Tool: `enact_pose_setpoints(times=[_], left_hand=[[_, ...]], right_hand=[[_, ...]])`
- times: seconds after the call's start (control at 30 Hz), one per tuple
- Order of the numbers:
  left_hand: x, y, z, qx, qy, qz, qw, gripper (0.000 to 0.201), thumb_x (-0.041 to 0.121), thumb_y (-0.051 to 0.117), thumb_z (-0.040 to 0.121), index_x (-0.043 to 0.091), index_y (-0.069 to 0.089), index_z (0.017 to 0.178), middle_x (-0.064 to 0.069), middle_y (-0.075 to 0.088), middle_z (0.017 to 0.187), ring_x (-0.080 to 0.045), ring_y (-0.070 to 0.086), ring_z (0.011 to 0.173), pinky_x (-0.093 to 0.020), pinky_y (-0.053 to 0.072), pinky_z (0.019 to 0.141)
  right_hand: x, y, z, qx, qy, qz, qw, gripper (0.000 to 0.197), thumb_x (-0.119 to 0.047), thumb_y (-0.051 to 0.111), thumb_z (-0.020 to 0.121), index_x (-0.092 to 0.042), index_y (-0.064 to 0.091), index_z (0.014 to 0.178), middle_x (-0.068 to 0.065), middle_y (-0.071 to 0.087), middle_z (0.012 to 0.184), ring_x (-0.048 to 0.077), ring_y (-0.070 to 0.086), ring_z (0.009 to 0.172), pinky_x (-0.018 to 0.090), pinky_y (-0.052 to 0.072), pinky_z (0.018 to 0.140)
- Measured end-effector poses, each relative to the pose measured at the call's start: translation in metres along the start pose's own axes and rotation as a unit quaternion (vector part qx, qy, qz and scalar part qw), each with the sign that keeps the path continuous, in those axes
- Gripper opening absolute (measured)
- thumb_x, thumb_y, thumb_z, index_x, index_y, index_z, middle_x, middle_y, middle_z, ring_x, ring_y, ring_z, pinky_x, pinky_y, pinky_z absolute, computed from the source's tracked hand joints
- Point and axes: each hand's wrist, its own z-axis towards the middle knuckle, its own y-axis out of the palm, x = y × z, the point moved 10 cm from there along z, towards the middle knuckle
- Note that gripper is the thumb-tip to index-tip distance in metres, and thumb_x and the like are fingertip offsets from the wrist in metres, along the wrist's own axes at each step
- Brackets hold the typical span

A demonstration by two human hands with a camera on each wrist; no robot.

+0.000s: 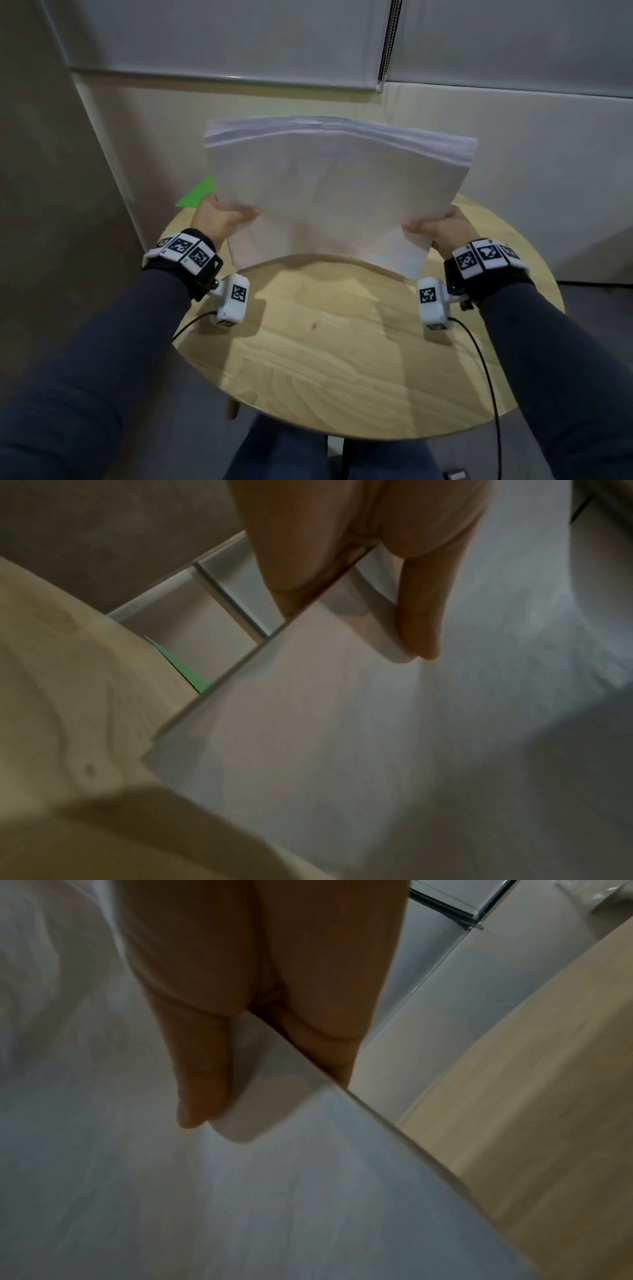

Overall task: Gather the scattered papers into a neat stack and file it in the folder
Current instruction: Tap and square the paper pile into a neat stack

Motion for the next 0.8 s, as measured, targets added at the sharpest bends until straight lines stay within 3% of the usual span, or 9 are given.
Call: enact_pose_setpoints(times=[0.07,0.17,0.33,0.43,0.5,0.57,0.67,0.73,0.8], left_hand=[[-0.002,-0.002,-0.001,0.002,0.001,0.004,1.000,0.024,-0.018,0.064,0.073,0.006,0.063,0.078,0.011,0.071,0.056,0.000,0.067,0.056,-0.016,0.058,0.062],[-0.010,0.001,-0.007,-0.019,-0.008,0.015,1.000,0.036,-0.022,0.062,0.072,0.011,0.062,0.085,0.014,0.073,0.062,0.002,0.068,0.059,-0.016,0.058,0.062],[-0.012,0.003,-0.011,-0.031,-0.043,0.005,0.999,0.025,-0.010,0.068,0.073,0.009,0.065,0.088,0.006,0.077,0.074,-0.003,0.070,0.066,-0.031,0.057,0.074],[0.005,-0.005,-0.008,0.015,-0.034,0.116,0.993,0.065,0.025,0.085,0.059,0.008,0.059,0.116,-0.015,0.061,0.126,-0.022,0.062,0.111,-0.035,0.045,0.099],[0.060,-0.022,-0.015,0.157,0.083,0.251,0.952,0.097,0.045,0.084,0.056,0.008,0.039,0.135,-0.014,0.031,0.149,-0.028,0.030,0.140,-0.041,0.026,0.115],[0.138,-0.002,-0.038,0.215,0.292,0.321,0.875,0.106,0.063,0.077,0.053,0.008,0.039,0.135,-0.010,0.024,0.147,-0.032,0.020,0.142,-0.048,0.019,0.118],[0.192,0.077,-0.047,0.062,0.407,0.440,0.798,0.106,0.066,0.071,0.054,0.009,0.040,0.137,-0.008,0.032,0.146,-0.030,0.026,0.141,-0.047,0.020,0.117],[0.181,0.127,-0.037,-0.113,0.333,0.517,0.780,0.093,0.053,0.076,0.061,0.015,0.041,0.138,-0.005,0.044,0.141,-0.024,0.038,0.135,-0.040,0.030,0.113],[0.154,0.146,-0.029,-0.207,0.216,0.572,0.763,0.056,0.036,0.078,0.070,0.019,0.056,0.119,-0.002,0.059,0.111,-0.023,0.056,0.113,-0.030,0.042,0.092]], right_hand=[[-0.001,0.001,-0.002,-0.011,0.004,-0.003,1.000,0.078,-0.034,0.093,0.029,-0.003,0.065,0.095,0.011,0.068,0.098,0.032,0.065,0.095,0.044,0.054,0.083],[0.007,0.007,-0.008,-0.056,0.015,-0.031,0.998,0.076,-0.020,0.090,0.034,-0.002,0.064,0.103,0.016,0.067,0.109,0.035,0.063,0.102,0.047,0.053,0.088],[0.006,0.005,-0.005,-0.057,-0.010,0.039,0.998,0.083,-0.043,0.093,0.015,-0.014,0.069,0.089,-0.001,0.076,0.083,0.021,0.070,0.084,0.038,0.057,0.077],[0.000,0.005,-0.009,-0.044,-0.019,0.047,0.998,0.057,-0.031,0.091,0.035,-0.014,0.069,0.086,0.000,0.075,0.080,0.027,0.067,0.087,0.037,0.055,0.076],[-0.001,0.006,-0.014,-0.039,-0.023,0.048,0.998,0.041,-0.017,0.087,0.047,-0.014,0.069,0.083,0.001,0.073,0.080,0.031,0.063,0.092,0.036,0.053,0.076],[-0.004,0.009,-0.016,-0.046,-0.032,0.046,0.997,0.051,-0.030,0.093,0.035,-0.016,0.072,0.080,0.000,0.074,0.081,0.029,0.065,0.090,0.040,0.053,0.080],[-0.016,0.012,-0.019,-0.045,-0.042,0.030,0.998,0.040,-0.031,0.091,0.043,-0.018,0.074,0.078,0.005,0.074,0.089,0.028,0.067,0.091,0.048,0.052,0.090],[-0.030,0.014,-0.022,-0.037,-0.057,-0.010,0.998,0.019,-0.010,0.081,0.066,-0.018,0.073,0.081,0.014,0.072,0.099,0.033,0.066,0.098,0.054,0.048,0.095],[-0.043,0.018,-0.025,-0.045,-0.075,-0.040,0.995,0.016,-0.005,0.076,0.072,-0.016,0.071,0.083,0.019,0.070,0.104,0.037,0.064,0.101,0.053,0.049,0.094]])
